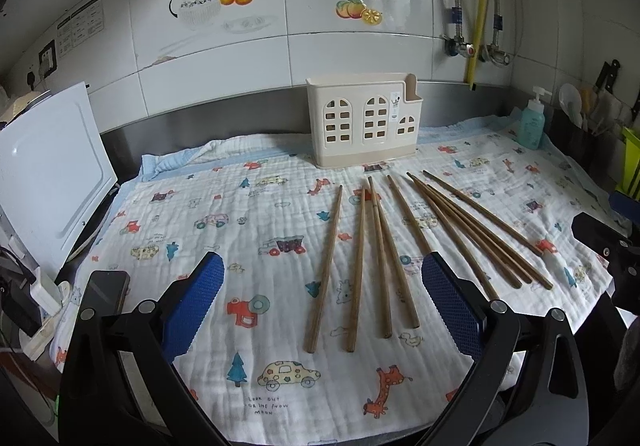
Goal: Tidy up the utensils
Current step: 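Move both grippers toward the loose wooden chopsticks on the cloth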
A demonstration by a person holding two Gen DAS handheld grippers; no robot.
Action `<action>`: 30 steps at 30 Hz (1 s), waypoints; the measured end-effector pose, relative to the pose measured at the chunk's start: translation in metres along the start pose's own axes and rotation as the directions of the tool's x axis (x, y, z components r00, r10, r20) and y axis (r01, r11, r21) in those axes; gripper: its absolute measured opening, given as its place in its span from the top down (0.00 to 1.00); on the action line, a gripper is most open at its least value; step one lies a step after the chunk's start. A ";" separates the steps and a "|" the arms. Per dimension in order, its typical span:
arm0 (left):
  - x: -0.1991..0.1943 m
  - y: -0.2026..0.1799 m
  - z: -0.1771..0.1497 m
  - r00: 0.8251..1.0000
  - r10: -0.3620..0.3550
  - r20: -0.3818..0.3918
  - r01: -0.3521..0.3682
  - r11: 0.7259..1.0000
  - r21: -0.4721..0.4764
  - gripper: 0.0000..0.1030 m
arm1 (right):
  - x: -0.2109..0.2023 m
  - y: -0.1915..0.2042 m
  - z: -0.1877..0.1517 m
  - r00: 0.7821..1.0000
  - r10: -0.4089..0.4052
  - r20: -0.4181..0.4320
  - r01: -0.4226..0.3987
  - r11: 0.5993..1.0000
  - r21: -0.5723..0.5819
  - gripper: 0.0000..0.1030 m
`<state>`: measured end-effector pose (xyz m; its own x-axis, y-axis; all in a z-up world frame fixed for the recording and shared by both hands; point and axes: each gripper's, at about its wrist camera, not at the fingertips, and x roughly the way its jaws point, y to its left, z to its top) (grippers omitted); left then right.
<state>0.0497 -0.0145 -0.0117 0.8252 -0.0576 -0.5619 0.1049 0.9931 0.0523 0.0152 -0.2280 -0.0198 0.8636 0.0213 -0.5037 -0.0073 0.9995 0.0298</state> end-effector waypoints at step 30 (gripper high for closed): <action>0.040 0.013 0.008 0.996 -0.028 -0.079 0.025 0.999 -0.037 0.05 | 0.040 -0.007 0.008 0.996 0.008 -0.083 -0.010 1.000 -0.024 0.06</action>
<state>0.0889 -0.0043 -0.0271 0.7755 -0.0772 -0.6266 0.1051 0.9944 0.0075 0.0540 -0.2341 -0.0339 0.8185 0.0313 -0.5737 -0.0281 0.9995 0.0144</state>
